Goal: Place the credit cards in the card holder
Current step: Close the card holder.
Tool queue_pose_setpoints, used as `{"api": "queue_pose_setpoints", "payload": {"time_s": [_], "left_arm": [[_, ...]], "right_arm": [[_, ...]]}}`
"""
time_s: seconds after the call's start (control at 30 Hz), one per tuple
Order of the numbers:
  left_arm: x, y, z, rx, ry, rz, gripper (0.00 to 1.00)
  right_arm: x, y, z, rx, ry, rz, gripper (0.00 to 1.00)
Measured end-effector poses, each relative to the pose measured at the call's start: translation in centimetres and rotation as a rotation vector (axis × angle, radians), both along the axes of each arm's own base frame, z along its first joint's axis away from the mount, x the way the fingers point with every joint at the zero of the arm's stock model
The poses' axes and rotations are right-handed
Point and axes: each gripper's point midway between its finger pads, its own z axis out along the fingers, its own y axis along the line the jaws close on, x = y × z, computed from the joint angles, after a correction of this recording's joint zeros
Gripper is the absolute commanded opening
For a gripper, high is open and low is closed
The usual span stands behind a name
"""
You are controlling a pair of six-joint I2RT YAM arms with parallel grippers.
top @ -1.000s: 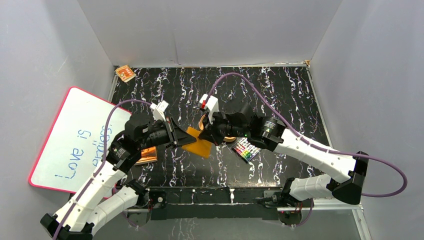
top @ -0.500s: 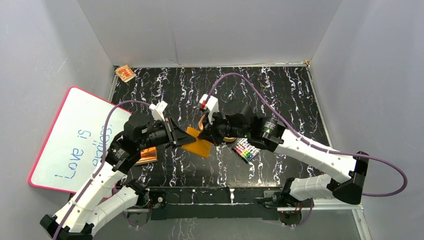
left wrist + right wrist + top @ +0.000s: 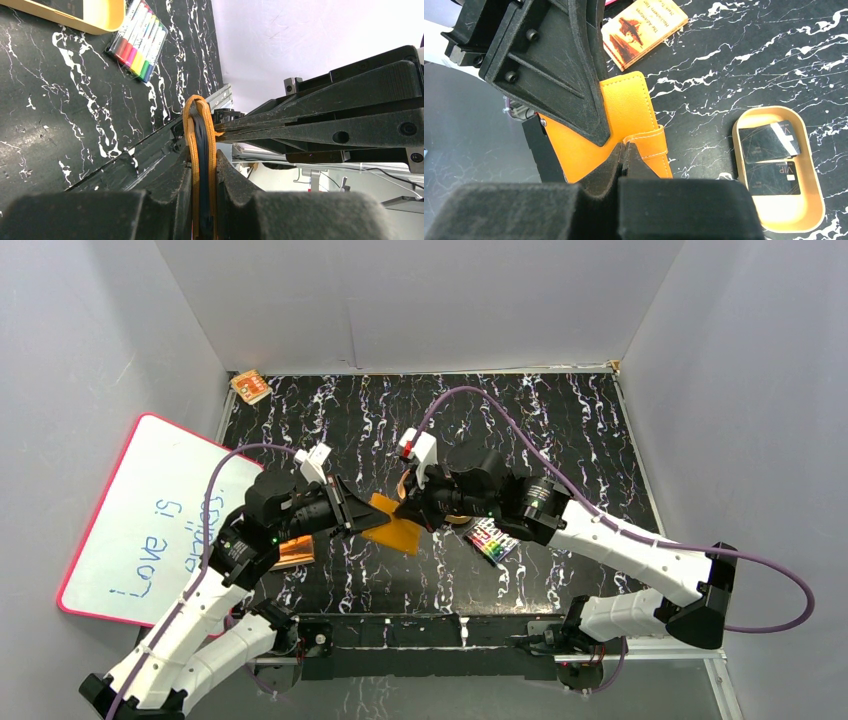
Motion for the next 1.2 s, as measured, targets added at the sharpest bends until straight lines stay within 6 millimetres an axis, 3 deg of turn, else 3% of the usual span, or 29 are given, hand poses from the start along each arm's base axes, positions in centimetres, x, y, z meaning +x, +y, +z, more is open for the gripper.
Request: {"api": "queue_pose_setpoints", "payload": {"time_s": [0.57, 1.2], "left_arm": [[0.2, 0.5, -0.7, 0.011, 0.003, 0.030, 0.00], [-1.1, 0.8, 0.0, 0.018, -0.071, -0.017, 0.00]], "right_arm": [[0.0, 0.6, -0.7, -0.011, 0.013, -0.011, 0.00], [-1.9, -0.1, 1.0, 0.027, 0.018, 0.008, 0.00]]}}
